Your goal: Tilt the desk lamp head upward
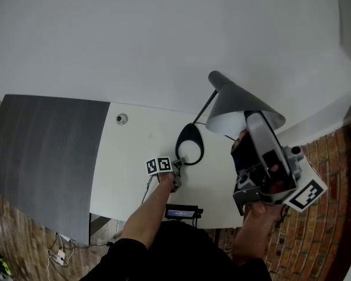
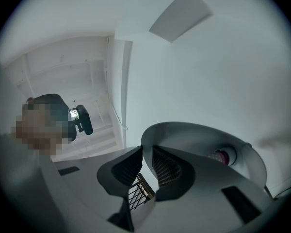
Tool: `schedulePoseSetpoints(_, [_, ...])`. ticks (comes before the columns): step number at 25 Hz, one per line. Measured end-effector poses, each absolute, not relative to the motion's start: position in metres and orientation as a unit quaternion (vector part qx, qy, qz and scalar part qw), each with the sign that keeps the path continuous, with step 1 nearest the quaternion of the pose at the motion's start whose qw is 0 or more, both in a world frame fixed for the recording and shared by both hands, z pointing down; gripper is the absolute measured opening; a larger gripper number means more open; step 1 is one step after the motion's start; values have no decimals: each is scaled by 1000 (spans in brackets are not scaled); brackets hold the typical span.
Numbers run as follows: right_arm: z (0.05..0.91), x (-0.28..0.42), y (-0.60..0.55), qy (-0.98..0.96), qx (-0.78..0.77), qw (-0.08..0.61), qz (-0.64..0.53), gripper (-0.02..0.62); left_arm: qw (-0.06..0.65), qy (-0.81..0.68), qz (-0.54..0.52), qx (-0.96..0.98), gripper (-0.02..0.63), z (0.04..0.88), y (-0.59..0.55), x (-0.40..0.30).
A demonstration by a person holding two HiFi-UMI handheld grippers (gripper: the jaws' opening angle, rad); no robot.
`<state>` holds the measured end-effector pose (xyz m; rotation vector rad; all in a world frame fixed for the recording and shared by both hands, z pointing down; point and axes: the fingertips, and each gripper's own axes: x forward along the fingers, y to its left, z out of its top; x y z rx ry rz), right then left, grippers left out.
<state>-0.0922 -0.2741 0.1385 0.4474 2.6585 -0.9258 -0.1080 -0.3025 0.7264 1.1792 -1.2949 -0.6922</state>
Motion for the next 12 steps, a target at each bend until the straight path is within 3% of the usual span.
schedulePoseSetpoints(12, [138, -92, -274, 919, 154, 151, -329, 67, 591, -552, -288, 512, 11, 727, -304, -105])
